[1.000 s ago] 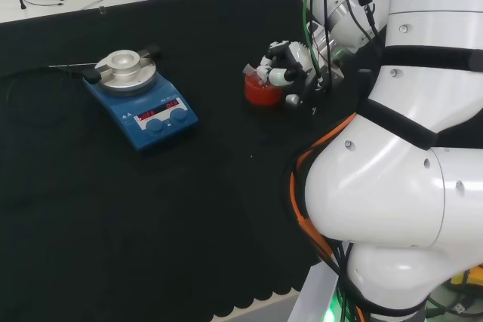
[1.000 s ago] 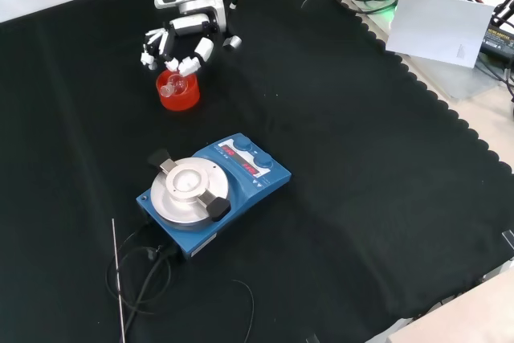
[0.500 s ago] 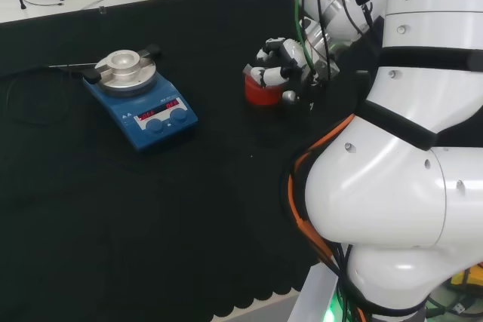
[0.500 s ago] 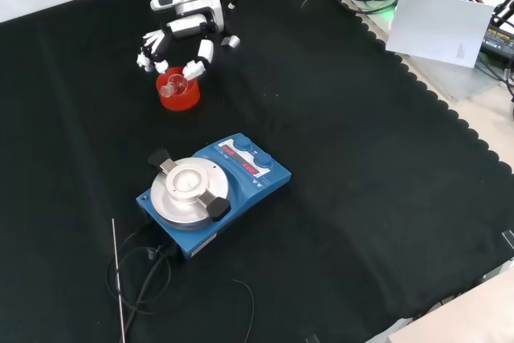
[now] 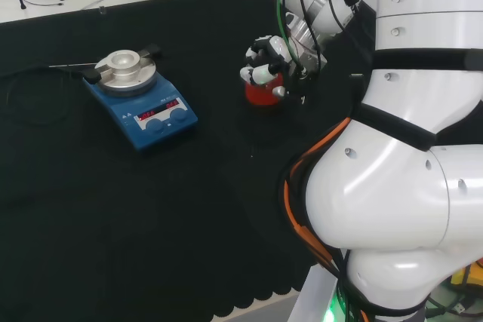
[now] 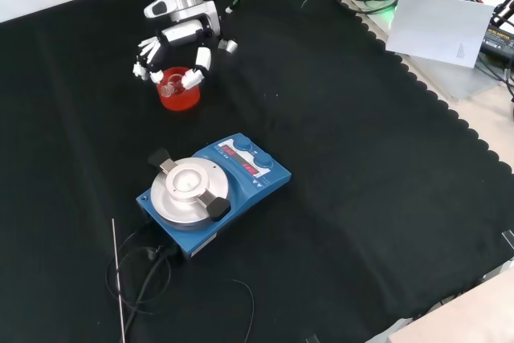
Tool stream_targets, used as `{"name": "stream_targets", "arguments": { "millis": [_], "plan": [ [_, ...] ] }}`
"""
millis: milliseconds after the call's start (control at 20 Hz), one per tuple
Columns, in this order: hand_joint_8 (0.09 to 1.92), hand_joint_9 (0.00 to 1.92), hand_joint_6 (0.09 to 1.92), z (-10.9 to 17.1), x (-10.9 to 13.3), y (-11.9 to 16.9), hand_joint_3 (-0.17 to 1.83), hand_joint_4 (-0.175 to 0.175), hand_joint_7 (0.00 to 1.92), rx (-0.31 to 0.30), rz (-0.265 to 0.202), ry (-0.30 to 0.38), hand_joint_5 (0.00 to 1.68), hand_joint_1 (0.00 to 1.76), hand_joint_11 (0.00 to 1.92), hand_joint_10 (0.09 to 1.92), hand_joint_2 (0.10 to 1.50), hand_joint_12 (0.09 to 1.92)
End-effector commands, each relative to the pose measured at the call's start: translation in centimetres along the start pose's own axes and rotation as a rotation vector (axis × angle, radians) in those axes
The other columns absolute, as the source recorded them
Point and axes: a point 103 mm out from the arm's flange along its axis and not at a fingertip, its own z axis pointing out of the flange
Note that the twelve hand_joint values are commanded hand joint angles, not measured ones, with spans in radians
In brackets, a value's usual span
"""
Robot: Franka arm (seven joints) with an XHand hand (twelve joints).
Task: Pick up the round-bottom flask.
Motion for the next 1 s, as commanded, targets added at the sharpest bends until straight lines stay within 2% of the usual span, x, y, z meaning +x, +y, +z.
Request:
{"name": "stream_targets", "arguments": {
  "millis": [50, 500, 1000],
  "plan": [
    [0.56, 0.47, 0.95, 0.3, -0.2, 0.4, 0.78, -0.013, 0.29, 0.009, 0.01, -0.022, 0.63, 0.95, 0.0, 0.58, 0.53, 1.3],
    [0.56, 0.46, 0.94, 1.2, -0.7, 0.5, 0.78, -0.013, 0.28, 0.032, 0.023, -0.052, 0.63, 0.95, 0.0, 0.59, 0.53, 1.29],
    [0.56, 0.46, 0.93, 1.5, -0.8, 0.6, 0.77, -0.013, 0.28, 0.019, 0.041, -0.062, 0.64, 0.96, 0.0, 0.59, 0.53, 1.29]
  ]
}}
